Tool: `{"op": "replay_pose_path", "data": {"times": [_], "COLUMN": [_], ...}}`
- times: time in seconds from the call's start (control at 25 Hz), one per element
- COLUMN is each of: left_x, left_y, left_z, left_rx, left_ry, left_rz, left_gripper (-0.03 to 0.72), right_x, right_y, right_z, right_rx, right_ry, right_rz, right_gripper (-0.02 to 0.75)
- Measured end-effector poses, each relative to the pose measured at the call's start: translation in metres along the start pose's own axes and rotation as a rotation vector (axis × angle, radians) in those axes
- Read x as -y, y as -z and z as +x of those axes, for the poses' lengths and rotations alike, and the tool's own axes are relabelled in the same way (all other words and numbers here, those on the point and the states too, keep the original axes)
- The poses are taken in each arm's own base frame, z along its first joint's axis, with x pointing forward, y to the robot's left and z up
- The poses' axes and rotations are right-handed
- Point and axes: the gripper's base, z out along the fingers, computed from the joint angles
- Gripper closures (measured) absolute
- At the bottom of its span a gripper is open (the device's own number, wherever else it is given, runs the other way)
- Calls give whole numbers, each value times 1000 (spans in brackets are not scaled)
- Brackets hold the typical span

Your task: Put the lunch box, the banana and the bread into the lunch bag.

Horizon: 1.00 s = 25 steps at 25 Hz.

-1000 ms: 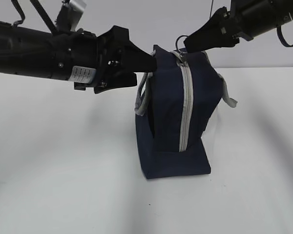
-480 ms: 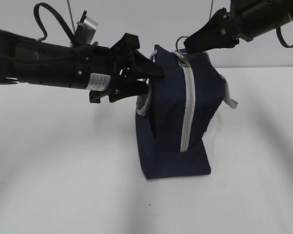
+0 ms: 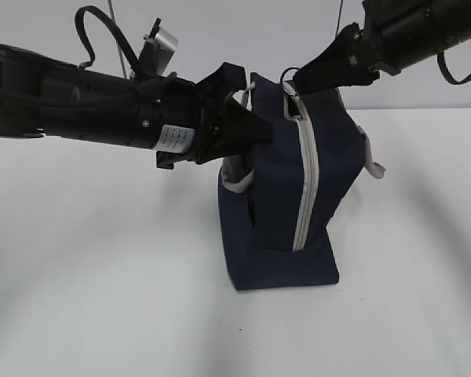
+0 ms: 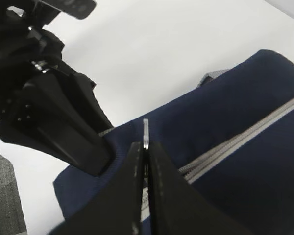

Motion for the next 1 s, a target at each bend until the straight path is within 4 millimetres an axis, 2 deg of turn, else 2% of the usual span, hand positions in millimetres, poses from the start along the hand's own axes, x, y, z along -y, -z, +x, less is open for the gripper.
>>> {"op": "replay_pose_path", "data": {"times": [0.08, 0.16, 0.36, 0.92, 1.0], "left_x": [-1, -2, -2, 0, 0], "left_y": [0, -1, -1, 0, 0], "left_z": [0, 1, 1, 7, 7], "left_rx": [-3, -10, -12, -80, -90], "left_ry": [-10, -18, -31, -74, -84], "left_rz": [-9, -17, -22, 10, 8], "left_gripper": [601, 653, 661, 662, 662], "right_x": [4, 10, 26, 92, 105], "right_y": [-4, -8, -17, -50, -60], "right_z": [3, 4, 2, -23, -22], "right_rx": [-5, 1, 21, 82, 87], "right_ry": [-9, -15, -16, 43, 39], "right_rz": [2, 23, 74, 135, 139], "right_gripper": [754, 754, 754, 754, 754]}}
